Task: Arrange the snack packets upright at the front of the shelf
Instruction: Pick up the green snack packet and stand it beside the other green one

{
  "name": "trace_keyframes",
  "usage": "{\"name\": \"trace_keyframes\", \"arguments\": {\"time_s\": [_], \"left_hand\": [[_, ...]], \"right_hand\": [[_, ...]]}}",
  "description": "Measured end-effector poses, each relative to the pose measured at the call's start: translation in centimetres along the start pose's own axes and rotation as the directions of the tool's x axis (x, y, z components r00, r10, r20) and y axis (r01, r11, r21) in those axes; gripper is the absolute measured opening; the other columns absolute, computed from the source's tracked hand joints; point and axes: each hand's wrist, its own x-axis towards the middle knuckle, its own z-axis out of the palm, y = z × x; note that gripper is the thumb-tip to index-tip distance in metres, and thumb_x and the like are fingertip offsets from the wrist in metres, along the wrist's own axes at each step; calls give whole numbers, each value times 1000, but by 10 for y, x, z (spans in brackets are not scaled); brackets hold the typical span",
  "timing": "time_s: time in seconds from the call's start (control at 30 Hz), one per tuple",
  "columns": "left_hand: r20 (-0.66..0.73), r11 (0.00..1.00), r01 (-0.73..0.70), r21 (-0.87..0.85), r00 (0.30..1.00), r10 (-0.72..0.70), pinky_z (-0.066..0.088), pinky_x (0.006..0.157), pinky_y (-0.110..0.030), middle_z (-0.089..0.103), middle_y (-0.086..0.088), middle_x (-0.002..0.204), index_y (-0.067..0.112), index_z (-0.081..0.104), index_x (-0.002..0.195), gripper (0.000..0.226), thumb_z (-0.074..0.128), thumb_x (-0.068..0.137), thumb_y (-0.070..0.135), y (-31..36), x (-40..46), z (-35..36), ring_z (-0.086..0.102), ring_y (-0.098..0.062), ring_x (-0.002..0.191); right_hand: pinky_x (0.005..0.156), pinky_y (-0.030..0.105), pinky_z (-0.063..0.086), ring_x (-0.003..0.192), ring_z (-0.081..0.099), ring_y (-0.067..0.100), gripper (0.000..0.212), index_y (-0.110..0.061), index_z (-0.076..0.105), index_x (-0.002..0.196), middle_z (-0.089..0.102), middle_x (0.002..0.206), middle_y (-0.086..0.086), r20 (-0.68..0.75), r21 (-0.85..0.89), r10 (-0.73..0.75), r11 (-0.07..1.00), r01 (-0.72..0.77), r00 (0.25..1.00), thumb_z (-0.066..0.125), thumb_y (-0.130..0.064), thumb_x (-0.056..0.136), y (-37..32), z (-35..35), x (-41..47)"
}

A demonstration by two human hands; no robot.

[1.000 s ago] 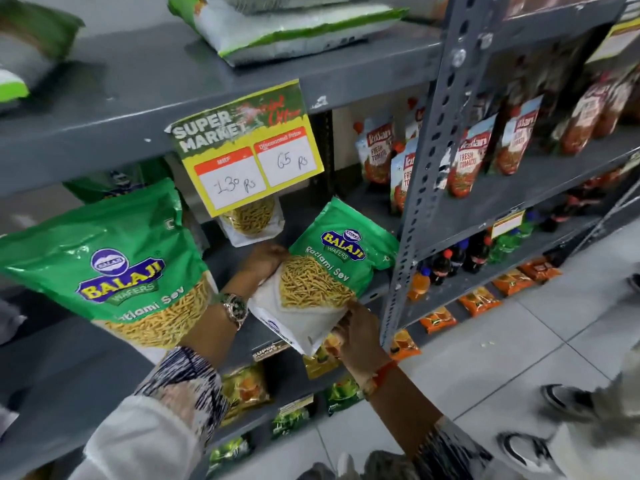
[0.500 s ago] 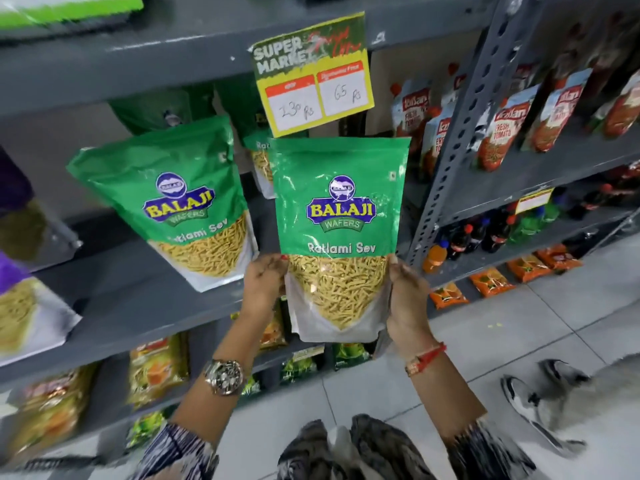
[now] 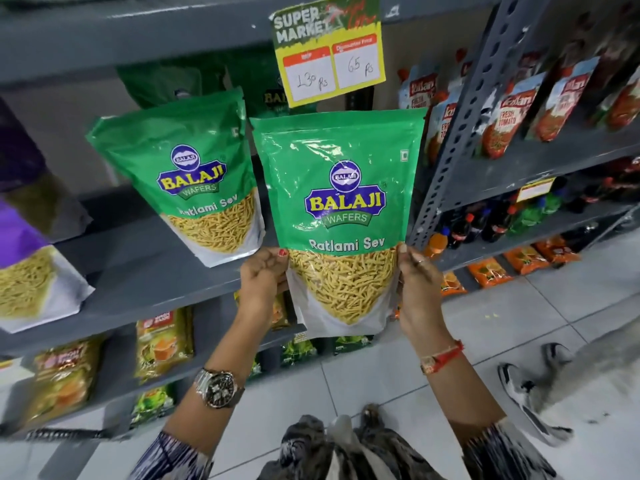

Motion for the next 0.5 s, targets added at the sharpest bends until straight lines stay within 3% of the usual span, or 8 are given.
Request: {"name": "trace_keyframes", "arguments": {"time_s": [0.1,0.17,0.3,0.4,0.5], "left_hand": [[-42,1000,-21,7,999,21,48,68,-36,59,-2,67,17,56,72,25,45,90,4,3,12,9,56,-20,69],[-71,998,-54,30,996,56,47,68,-34,61,4,63,19,56,73,26,44,89,3,7,25,17,57,-12,64],[-125,995,-96,16,987,97,45,77,-37,55,3,67,22,53,73,25,45,91,7,18,56,32,49,-12,68],[-137,991,-133,5,982,133,39,79,-38,57,13,58,24,48,72,27,43,91,6,25,79,35,45,-11,68],[-150,984,-176,-9,974,173,37,81,-37,51,3,67,22,48,73,28,42,90,1,28,100,34,44,-12,69]], "right_hand": [[84,29,51,91,65,14,18,-25,66,84,70,87,-5,-4,-46,-46,998,46,999,52,-18,93,-4,12,18],[95,36,46,96,59,19,19,-21,63,85,64,91,0,22,-26,-66,997,66,998,48,-15,95,-7,21,34],[94,42,43,93,56,20,23,-15,57,87,60,92,7,134,-54,-129,989,137,983,37,-10,98,-15,43,75],[92,45,44,96,54,25,21,-13,54,89,59,99,14,149,-102,-151,981,167,977,35,-8,98,-21,65,103],[94,46,44,99,53,26,26,-21,54,83,56,106,17,179,-112,-160,977,181,971,36,-9,98,-21,81,126]]}}
